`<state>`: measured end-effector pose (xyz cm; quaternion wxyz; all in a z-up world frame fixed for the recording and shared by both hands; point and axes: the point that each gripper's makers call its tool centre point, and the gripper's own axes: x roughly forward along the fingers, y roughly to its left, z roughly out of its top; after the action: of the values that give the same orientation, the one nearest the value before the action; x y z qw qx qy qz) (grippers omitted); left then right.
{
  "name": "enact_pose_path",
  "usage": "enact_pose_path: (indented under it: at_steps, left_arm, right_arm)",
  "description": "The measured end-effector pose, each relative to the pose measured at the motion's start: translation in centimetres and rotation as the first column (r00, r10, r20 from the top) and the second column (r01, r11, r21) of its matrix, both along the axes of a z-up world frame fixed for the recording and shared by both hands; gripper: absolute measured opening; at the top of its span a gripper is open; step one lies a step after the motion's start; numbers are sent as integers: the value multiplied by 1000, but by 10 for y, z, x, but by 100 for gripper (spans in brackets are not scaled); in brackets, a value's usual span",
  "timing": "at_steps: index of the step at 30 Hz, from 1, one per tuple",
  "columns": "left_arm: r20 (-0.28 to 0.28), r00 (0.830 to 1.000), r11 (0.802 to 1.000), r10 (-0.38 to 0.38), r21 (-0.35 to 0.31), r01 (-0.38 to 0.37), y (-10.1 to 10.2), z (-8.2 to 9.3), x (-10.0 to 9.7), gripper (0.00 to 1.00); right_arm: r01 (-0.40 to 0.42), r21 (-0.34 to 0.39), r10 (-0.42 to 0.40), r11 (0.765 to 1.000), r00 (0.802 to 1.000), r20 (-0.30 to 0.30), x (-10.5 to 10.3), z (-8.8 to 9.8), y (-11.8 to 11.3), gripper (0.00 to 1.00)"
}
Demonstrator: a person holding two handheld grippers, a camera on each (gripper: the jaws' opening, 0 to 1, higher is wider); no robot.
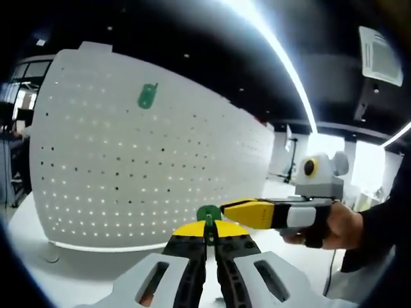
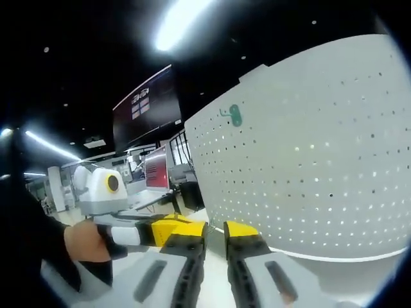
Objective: Insert the hook assembly into the mounting plate slot until the hook locks in place.
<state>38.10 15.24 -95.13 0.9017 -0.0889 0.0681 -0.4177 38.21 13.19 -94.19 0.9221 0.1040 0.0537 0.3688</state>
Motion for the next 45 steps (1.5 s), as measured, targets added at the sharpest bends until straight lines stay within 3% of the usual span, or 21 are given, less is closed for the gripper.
enact_pose_path:
  at_steps: [5,7,21,28,42,45]
  left_arm:
    - [37,999,997,-27,70,24,-9,-3,-5,3]
    - [52,998,995,-37,96,32,-11,-4,-7,3]
    - [50,998,987,-33,156,25,-13,-13,-7,4]
    - [34,999,994,-11,113,7,-7,-9,-3,4]
    - [49,999,993,-3,119,-3,-5,-8,-3,3]
    - [55,998,992,5,124,-12,-4,-8,-2,3]
  right_arm:
    - [1,-24,-1,1000,1000,-7,1,-5,2,8]
    - [9,-50,-10,999,1000,-10,1,-8,1,3]
    - [16,-54,-16,998,1000,1,0,-4,4,0]
    - [0,-65,1,998,1000,3,-2,-6,9,0]
    - [-16,-34,15,999,1000,-13,-3,-4,11,0]
    - [23,-47,-22,999,1000,6,1,-2,3,7]
